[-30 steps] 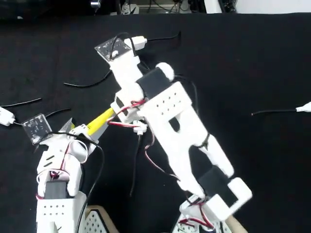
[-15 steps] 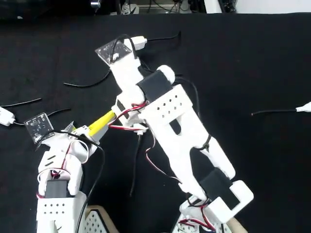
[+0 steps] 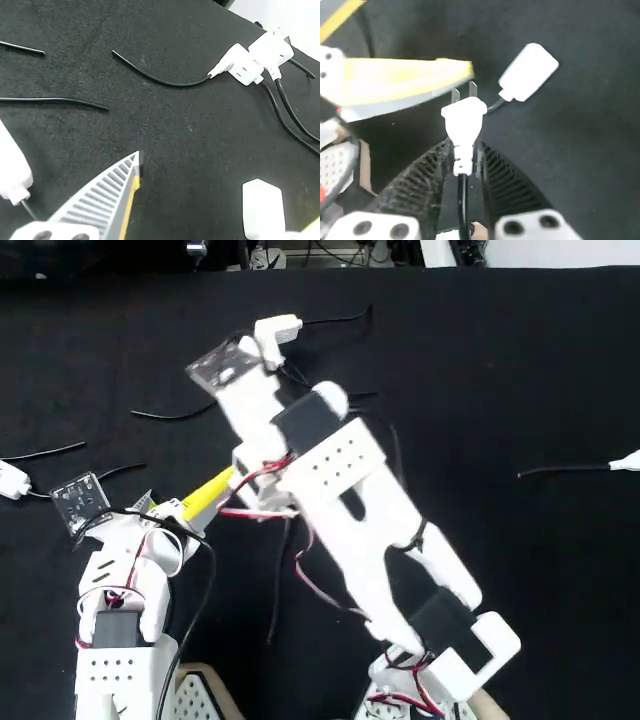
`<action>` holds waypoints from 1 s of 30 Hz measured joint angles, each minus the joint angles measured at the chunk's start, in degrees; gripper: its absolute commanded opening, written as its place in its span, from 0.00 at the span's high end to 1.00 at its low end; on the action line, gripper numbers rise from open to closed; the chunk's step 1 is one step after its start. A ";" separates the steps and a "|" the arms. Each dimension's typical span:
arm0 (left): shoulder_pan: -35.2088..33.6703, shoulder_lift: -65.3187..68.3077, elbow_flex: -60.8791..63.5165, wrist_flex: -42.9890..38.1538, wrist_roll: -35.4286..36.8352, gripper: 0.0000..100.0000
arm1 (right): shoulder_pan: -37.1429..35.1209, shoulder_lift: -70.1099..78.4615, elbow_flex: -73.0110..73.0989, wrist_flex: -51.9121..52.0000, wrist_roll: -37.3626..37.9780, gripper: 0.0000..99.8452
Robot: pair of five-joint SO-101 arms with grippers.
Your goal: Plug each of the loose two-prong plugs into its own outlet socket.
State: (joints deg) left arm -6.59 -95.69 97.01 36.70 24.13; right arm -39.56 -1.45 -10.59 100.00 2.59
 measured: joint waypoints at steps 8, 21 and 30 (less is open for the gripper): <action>-0.18 0.00 0.00 0.00 0.18 0.46 | -6.33 0.00 -1.05 0.00 0.18 0.99; -0.26 0.00 0.00 0.00 0.18 0.46 | -6.42 0.00 -6.15 0.00 -1.41 0.99; -0.26 0.00 0.00 0.00 0.18 0.46 | -6.42 0.00 -6.15 0.00 -5.80 0.99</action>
State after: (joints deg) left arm -6.86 -95.69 97.01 36.70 24.31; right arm -45.98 -1.45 -16.75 100.00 -3.21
